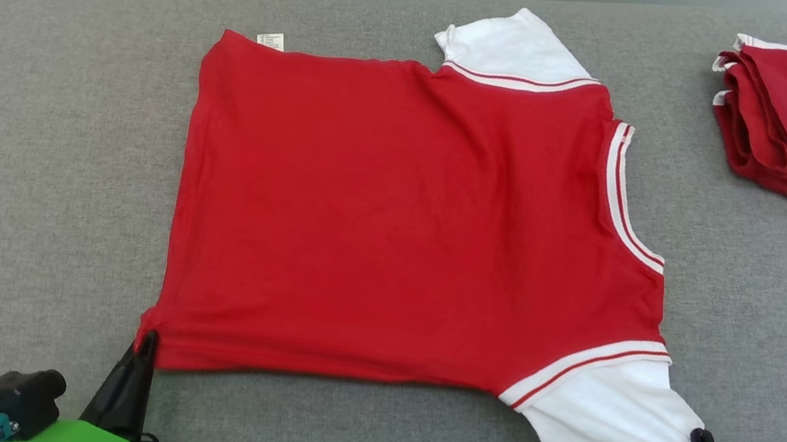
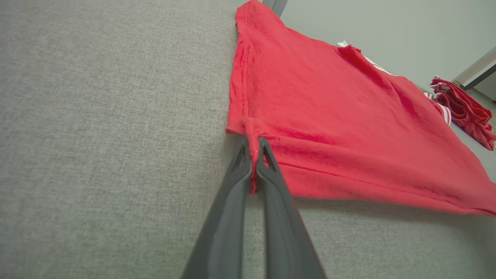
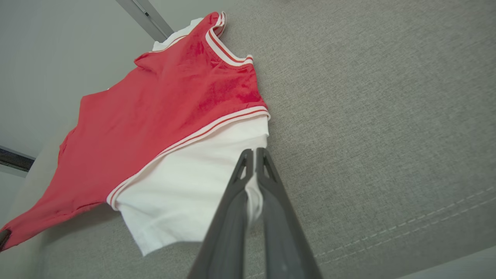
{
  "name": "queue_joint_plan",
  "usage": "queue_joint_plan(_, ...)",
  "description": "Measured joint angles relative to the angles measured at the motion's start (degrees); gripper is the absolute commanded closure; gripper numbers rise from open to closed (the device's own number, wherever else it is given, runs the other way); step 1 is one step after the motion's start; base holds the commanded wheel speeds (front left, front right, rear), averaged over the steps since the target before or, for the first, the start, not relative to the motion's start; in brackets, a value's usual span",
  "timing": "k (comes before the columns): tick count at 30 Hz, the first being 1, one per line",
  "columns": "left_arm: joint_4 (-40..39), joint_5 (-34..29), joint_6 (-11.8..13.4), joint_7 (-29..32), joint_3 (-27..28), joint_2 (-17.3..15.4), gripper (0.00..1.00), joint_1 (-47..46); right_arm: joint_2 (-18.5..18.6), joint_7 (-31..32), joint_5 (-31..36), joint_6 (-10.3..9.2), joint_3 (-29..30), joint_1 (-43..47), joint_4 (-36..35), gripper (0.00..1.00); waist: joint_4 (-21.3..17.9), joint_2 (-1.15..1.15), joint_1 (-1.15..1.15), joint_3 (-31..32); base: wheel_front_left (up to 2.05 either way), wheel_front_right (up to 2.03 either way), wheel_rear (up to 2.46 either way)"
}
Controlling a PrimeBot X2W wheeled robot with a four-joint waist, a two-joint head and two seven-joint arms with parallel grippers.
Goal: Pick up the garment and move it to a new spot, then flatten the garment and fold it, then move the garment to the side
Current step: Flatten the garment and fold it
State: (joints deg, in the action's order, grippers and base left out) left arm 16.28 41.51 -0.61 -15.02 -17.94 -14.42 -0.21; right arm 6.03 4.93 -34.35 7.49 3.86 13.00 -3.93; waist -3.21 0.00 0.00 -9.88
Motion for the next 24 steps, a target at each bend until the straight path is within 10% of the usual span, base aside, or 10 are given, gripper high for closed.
queue_joint_plan(24, 2.43, -5.76, -3.00, 0.53, -1.57, 2.14, 1.00, -5.76, 2.04, 3.88, 0.13, -0.01, 0.54, -19.15, 6.26, 1.00, 2.17, 0.00, 0.00, -0.09, 0.00, 0.00, 0.00)
